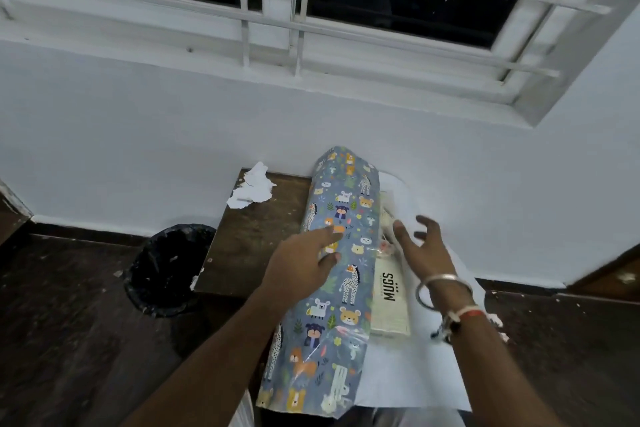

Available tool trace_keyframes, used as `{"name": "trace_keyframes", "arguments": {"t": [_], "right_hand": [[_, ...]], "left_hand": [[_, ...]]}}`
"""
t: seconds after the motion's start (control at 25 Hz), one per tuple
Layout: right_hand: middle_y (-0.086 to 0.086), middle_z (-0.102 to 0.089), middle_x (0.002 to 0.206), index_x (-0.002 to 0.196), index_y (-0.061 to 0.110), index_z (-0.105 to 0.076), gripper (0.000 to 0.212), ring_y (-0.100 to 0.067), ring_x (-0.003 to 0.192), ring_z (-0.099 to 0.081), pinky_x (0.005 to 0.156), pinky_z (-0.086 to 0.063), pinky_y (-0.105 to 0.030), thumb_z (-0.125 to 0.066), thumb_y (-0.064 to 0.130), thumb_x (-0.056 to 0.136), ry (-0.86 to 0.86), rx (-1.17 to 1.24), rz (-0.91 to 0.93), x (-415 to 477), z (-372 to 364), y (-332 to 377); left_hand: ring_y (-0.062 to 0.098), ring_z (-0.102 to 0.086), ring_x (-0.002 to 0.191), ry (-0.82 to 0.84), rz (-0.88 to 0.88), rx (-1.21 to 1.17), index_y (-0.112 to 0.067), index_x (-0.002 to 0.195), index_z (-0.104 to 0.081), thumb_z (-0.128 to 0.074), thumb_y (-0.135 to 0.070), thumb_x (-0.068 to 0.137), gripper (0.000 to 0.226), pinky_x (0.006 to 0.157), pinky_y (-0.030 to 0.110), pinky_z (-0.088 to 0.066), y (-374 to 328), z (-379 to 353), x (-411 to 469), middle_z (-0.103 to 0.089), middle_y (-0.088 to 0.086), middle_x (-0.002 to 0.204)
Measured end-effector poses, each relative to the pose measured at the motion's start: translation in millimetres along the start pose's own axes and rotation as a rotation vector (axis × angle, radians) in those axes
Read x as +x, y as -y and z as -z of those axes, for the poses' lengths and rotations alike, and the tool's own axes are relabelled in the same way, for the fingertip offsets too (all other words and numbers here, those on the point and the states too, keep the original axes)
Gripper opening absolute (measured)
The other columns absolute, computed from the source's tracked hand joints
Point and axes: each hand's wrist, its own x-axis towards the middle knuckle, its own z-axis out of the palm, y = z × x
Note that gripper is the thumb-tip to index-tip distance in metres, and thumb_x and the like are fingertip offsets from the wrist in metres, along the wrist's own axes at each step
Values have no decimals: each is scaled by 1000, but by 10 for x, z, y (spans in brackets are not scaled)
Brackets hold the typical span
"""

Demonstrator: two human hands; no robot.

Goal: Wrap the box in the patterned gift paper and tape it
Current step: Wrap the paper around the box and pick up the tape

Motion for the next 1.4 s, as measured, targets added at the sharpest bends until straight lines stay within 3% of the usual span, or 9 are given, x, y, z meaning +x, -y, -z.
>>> {"name": "trace_keyframes", "arguments": {"t": [0.2,0.32,0.52,0.68,0.88,1.0,1.12,1.2,1.4], "right_hand": [[-2,-64,129,147,37,-40,61,-17,109,-68,92,-55,-37,-61,58,94,208,141,-122,-529,-70,-610],[9,-60,142,148,51,-39,75,-21,129,-60,108,-50,-45,-61,78,81,254,112,-31,-565,-154,-683],[7,-71,124,141,48,-46,41,-17,104,-73,79,-59,-26,-58,37,104,298,282,-16,-601,-144,-593],[16,-71,115,129,51,-48,31,-7,99,-70,80,-55,-22,-55,32,106,273,295,14,-597,-234,-620],[6,-69,128,138,49,-46,35,-15,108,-70,98,-56,-38,-53,36,106,292,325,21,-567,-279,-639],[5,-67,127,147,43,-39,42,-13,103,-71,82,-57,-28,-50,37,107,315,309,10,-572,-251,-610],[5,-67,127,148,41,-39,42,-11,101,-70,76,-55,-24,-49,35,108,299,304,6,-537,-272,-632],[4,-66,132,150,39,-41,44,-13,106,-69,87,-56,-30,-50,34,107,269,321,1,-535,-324,-657],[4,-61,142,153,36,-40,48,-20,121,-64,109,-48,-45,-48,35,106,247,344,-20,-486,-442,-696]], "left_hand": [[32,3,158,-109,270,-148,-40,156,-35,-41,-43,107,50,125,54,-8,-2,-263,-263,-6,8,171],[24,5,158,-128,480,-446,-40,160,-22,-34,-45,109,52,127,48,-4,-167,-178,-431,-5,5,171],[24,-19,156,-140,534,-639,-46,159,-16,-35,-72,97,69,125,52,-20,-438,-67,-557,-17,0,170],[30,17,155,149,392,4,-55,156,3,-42,-105,56,121,119,66,4,-676,-146,-747,21,-6,169],[37,36,148,253,282,467,-41,156,24,-59,-96,58,140,114,71,14,-833,-378,-879,41,8,159],[44,20,153,238,318,598,-31,158,22,-61,-56,87,113,119,70,4,-912,-405,-975,25,16,166],[42,0,156,172,318,582,-24,161,12,-17,-52,89,82,120,65,-9,-1014,-399,-1046,3,18,170],[37,-13,155,115,301,528,-24,163,3,10,-48,75,91,117,64,-21,-1065,-405,-1065,-10,18,169],[35,-19,154,85,416,473,-25,162,-15,18,-45,67,103,114,68,-21,-1262,-449,-935,-22,20,166]]}}
